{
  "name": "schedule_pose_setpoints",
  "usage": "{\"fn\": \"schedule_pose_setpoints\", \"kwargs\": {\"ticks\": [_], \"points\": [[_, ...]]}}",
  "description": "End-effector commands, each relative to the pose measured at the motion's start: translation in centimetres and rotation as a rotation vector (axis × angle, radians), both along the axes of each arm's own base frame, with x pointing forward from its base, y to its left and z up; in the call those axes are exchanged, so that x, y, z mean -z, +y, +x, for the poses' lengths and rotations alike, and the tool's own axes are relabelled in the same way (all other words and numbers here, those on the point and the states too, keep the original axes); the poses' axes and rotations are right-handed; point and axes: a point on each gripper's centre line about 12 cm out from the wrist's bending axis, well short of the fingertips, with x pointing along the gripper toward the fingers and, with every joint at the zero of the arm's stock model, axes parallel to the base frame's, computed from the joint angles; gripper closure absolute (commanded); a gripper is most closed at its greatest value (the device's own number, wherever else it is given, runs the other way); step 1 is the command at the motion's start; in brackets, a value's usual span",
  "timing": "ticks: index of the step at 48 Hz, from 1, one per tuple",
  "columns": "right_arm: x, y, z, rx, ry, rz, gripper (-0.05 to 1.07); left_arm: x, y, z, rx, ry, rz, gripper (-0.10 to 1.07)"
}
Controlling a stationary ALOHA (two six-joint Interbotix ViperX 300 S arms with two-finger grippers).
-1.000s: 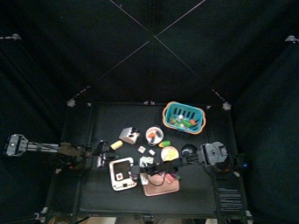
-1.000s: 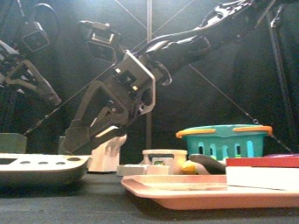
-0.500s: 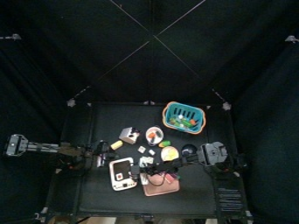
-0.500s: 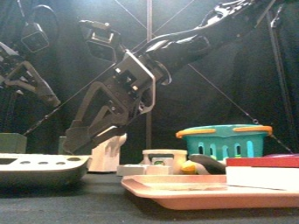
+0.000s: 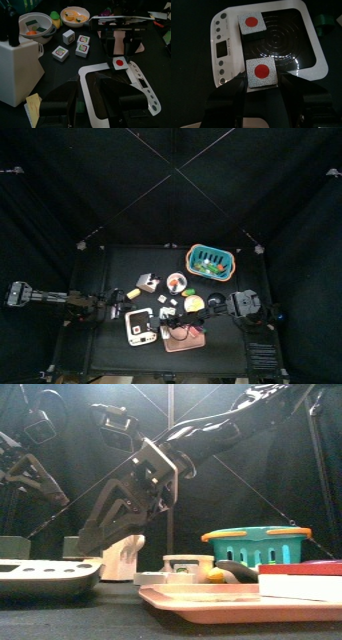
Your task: Grab green sushi piece
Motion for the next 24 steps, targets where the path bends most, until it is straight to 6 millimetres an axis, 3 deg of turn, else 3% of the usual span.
{"fn": "schedule_pose_setpoints", "kwargs": {"ticks": [1, 24], "points": [[-3.7, 0.0, 0.2, -0.002, -0.077, 0.01, 0.29, -0.4, 0.1, 0.3, -0.005, -0.014, -0.005, 0.25], [-4.7, 0.0, 0.0, -0.001, -0.095, 0.014, 0.3, -0.4, 0.1, 0.2, -0.005, -0.012, -0.007, 0.25]]}}
